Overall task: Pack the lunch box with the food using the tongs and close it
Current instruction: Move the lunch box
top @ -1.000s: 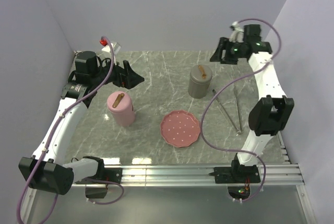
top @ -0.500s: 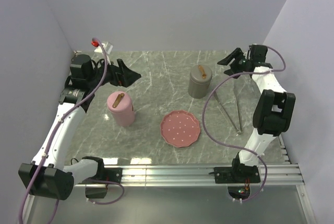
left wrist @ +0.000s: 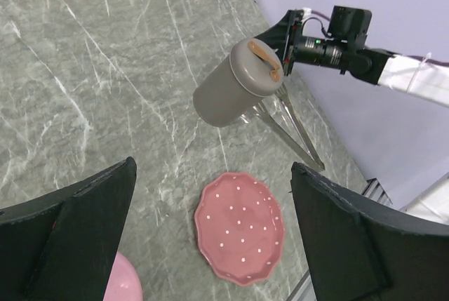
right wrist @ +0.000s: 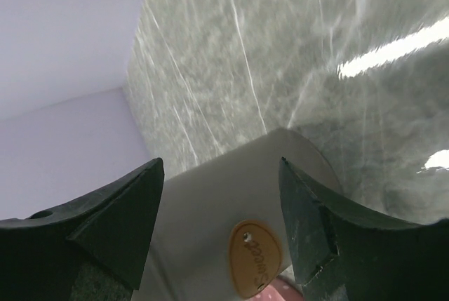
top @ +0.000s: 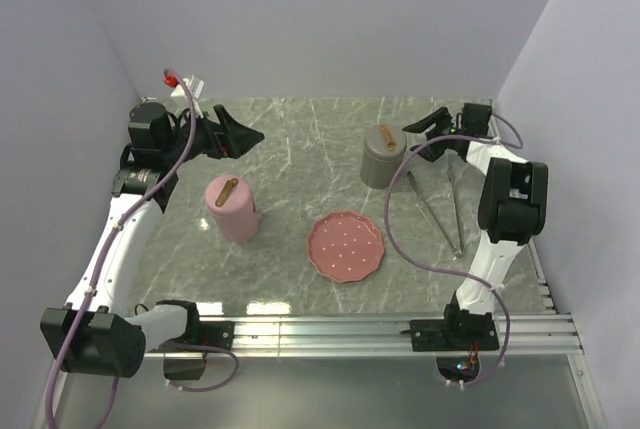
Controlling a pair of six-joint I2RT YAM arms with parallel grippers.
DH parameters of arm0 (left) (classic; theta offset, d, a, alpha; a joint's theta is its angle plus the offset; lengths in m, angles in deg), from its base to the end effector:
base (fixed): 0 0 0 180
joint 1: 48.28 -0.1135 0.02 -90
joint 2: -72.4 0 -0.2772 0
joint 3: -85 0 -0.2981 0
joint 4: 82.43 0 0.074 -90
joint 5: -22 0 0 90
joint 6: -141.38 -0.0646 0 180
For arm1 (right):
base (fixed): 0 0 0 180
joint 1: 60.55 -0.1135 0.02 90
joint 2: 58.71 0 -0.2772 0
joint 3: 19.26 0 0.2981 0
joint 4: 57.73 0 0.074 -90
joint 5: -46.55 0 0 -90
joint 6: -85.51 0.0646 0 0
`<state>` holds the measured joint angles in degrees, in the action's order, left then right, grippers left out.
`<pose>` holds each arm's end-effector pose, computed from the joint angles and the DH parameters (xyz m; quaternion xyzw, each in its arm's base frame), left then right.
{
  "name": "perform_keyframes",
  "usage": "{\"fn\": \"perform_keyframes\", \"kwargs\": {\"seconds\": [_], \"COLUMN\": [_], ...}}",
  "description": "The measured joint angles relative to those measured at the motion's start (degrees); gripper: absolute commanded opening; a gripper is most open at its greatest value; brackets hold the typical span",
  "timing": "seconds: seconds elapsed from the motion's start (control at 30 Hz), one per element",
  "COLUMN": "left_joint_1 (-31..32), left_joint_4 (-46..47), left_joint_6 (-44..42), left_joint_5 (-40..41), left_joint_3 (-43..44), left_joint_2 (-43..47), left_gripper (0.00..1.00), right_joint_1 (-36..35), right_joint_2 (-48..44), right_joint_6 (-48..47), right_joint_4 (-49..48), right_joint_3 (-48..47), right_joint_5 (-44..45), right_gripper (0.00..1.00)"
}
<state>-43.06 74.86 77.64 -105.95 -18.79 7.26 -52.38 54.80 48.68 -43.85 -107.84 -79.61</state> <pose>0.3135 -0.0685 0.3970 0.0681 0.7582 -0.4047 0.5067 0.4996 -0.0332 0.1630 0.3220 0.8058 0.4157 0.2723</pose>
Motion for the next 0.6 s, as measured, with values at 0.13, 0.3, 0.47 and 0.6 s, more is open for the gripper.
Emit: {"fn": "perform_keyframes", "kwargs": {"seconds": [0.13, 0.3, 0.47, 0.6], "left_joint_1": [-0.8, -1.8, -2.7, -3.4], "left_joint_4": [0.3, 1.0, 1.0, 1.4], "left_joint_6": [1.0, 2.1, 2.9, 3.5], "left_joint_5": [-0.4, -1.2, -1.7, -2.2], "left_joint_3": [0.0, -0.5, -1.1, -1.7], "left_joint_2": [-0.9, -1.1, -1.3, -1.4], "left_gripper": [0.97, 0.97, 0.97, 0.97], "right_joint_1": [-3.1, -7.8, -12.5, -16.0], "right_joint_2": [0.5, 0.4, 0.4, 0.4], "right_joint_6": [1.6, 3.5, 5.2, 6.5], "right_joint_4": [-1.5, -2.9, -3.7, -4.7], "right_joint_3": [2.3, 3.5, 5.4, 7.3], "right_joint_5": [-0.8, -1.0, -1.1, -1.5], "right_gripper": [0.74, 0.74, 0.75, 0.75]}}
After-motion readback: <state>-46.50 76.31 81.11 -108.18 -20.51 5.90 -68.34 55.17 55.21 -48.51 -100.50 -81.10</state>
